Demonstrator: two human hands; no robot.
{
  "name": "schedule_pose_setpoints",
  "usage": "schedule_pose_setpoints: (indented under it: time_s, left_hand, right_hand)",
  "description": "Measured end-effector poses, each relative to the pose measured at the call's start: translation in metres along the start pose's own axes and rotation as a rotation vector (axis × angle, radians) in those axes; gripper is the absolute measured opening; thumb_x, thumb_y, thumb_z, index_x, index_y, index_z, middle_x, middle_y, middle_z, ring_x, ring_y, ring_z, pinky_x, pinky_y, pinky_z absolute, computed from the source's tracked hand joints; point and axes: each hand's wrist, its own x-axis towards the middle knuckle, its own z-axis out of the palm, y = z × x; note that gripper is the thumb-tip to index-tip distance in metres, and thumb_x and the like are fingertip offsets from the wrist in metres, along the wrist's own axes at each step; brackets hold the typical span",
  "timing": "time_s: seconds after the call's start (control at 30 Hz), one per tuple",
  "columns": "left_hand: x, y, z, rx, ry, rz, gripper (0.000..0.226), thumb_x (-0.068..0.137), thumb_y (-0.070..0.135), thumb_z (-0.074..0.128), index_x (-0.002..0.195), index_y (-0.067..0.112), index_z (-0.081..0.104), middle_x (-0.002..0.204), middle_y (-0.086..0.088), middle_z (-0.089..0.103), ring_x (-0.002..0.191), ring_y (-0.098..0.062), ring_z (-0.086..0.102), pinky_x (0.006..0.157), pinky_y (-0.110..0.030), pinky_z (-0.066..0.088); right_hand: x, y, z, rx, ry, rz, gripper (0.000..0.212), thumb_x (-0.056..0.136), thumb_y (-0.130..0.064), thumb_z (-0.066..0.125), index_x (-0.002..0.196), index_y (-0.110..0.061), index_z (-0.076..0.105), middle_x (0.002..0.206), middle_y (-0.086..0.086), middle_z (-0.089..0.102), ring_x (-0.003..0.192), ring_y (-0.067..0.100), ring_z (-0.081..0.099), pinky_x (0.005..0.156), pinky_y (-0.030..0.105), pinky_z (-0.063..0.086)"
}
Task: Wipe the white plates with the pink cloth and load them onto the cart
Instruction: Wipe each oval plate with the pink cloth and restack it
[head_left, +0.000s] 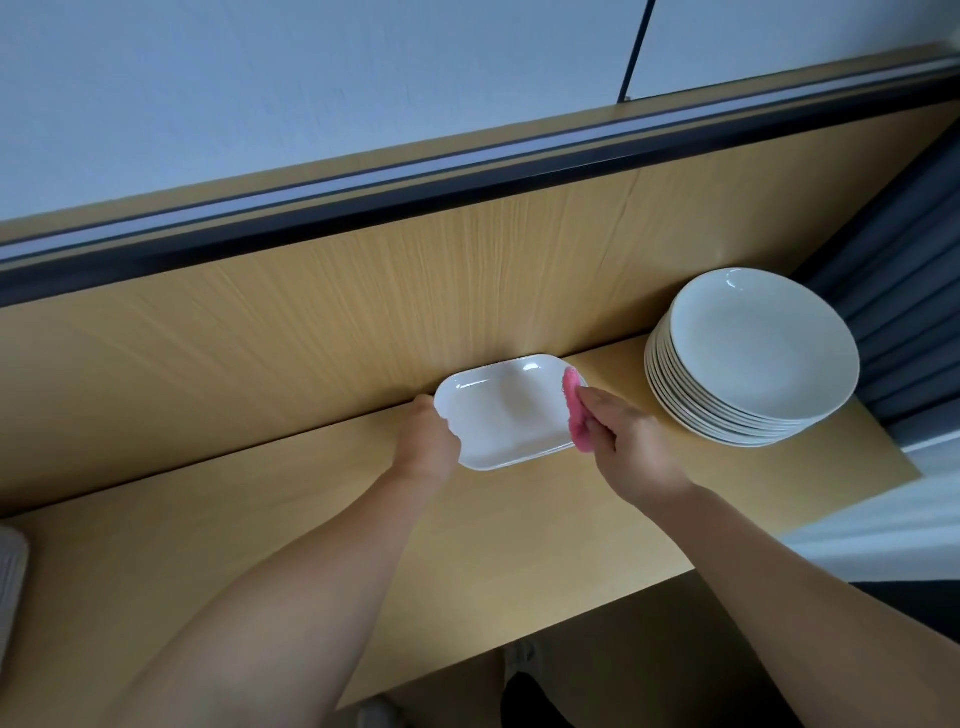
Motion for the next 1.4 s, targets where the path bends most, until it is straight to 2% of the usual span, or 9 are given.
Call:
schedule_pose_setpoints:
  time_s: [0.13,0.27,0.33,0.47,0.63,0.8,0.93,1.07,1.4]
  left_hand:
    - [-0.009,-0.008,-0.017,-0.074,-0.002,0.001,0.024,0.093,0.004,0.042,0.116,0.009,0.046,0.102,-0.011,0.058,0.091,-0.034,0.062,0.077,-0.051,0.056]
    - [-0.022,-0.026,-0.042,-0.104,0.038,0.009,0.020,0.095,0.008,0.039,0.113,0.011,0.048,0.101,-0.010,0.058,0.091,-0.033,0.061,0.077,-0.050,0.057]
    - [-0.029,-0.038,-0.057,-0.112,0.062,0.010,0.020,0.096,0.010,0.039,0.114,0.012,0.048,0.101,-0.008,0.057,0.091,-0.032,0.061,0.077,-0.050,0.057]
    - [-0.047,-0.072,-0.083,-0.122,0.100,0.005,0.025,0.097,0.010,0.038,0.118,0.014,0.051,0.105,-0.005,0.058,0.092,-0.029,0.060,0.078,-0.046,0.056]
    - [-0.072,-0.125,-0.106,-0.122,0.142,-0.019,0.031,0.097,0.011,0.038,0.125,0.017,0.051,0.103,-0.002,0.059,0.086,-0.028,0.061,0.069,-0.036,0.053]
    - [-0.091,-0.173,-0.122,-0.116,0.150,-0.053,0.031,0.099,0.013,0.037,0.127,0.016,0.050,0.103,-0.004,0.060,0.087,-0.026,0.060,0.068,-0.033,0.051]
    - [-0.099,-0.199,-0.126,-0.111,0.169,-0.045,0.033,0.099,0.012,0.037,0.129,0.015,0.050,0.107,-0.004,0.061,0.092,-0.023,0.058,0.072,-0.031,0.047]
    - [-0.103,-0.212,-0.125,-0.120,0.168,-0.054,0.035,0.100,0.012,0.036,0.132,0.015,0.048,0.111,-0.004,0.061,0.097,-0.023,0.057,0.074,-0.030,0.044]
    - [-0.102,-0.216,-0.116,-0.114,0.157,-0.069,0.032,0.100,0.013,0.036,0.129,0.015,0.048,0.104,-0.005,0.060,0.092,-0.026,0.058,0.070,-0.033,0.047]
  right_hand:
    - [-0.001,-0.014,0.002,0.036,-0.001,-0.007,0.027,0.104,-0.014,0.035,0.087,-0.020,0.055,0.078,-0.001,0.050,0.073,0.015,0.045,0.078,0.020,0.044]
    - [-0.001,-0.041,0.012,0.031,0.002,-0.073,0.046,0.103,-0.006,0.035,0.086,-0.046,0.049,0.076,-0.010,0.048,0.072,0.008,0.046,0.079,0.013,0.041]
    - [-0.001,-0.052,0.022,0.016,0.001,-0.109,0.045,0.102,-0.004,0.034,0.085,-0.042,0.050,0.075,-0.008,0.048,0.070,0.009,0.045,0.076,0.016,0.041]
    - [-0.003,-0.070,0.051,0.027,-0.048,-0.093,0.030,0.105,-0.015,0.032,0.087,-0.023,0.055,0.074,-0.006,0.048,0.069,0.009,0.044,0.074,0.019,0.040]
    - [-0.016,-0.096,0.093,-0.004,-0.079,-0.147,0.028,0.104,-0.014,0.034,0.087,-0.023,0.054,0.073,-0.006,0.047,0.068,0.010,0.042,0.074,0.017,0.040]
    - [-0.029,-0.111,0.140,-0.089,-0.103,-0.210,0.022,0.103,-0.008,0.037,0.092,-0.013,0.056,0.075,-0.002,0.049,0.068,0.018,0.046,0.073,0.034,0.050]
    - [-0.042,-0.128,0.162,-0.052,-0.131,-0.235,0.027,0.105,-0.014,0.036,0.080,-0.015,0.046,0.071,-0.001,0.046,0.065,0.019,0.042,0.069,0.033,0.047]
    - [-0.049,-0.133,0.173,-0.019,-0.163,-0.217,0.030,0.106,-0.024,0.033,0.079,-0.021,0.044,0.071,-0.002,0.044,0.066,0.017,0.042,0.070,0.031,0.044]
    - [-0.051,-0.126,0.178,-0.081,-0.162,-0.214,0.030,0.106,-0.024,0.033,0.078,-0.025,0.044,0.071,-0.003,0.046,0.066,0.017,0.043,0.070,0.028,0.045]
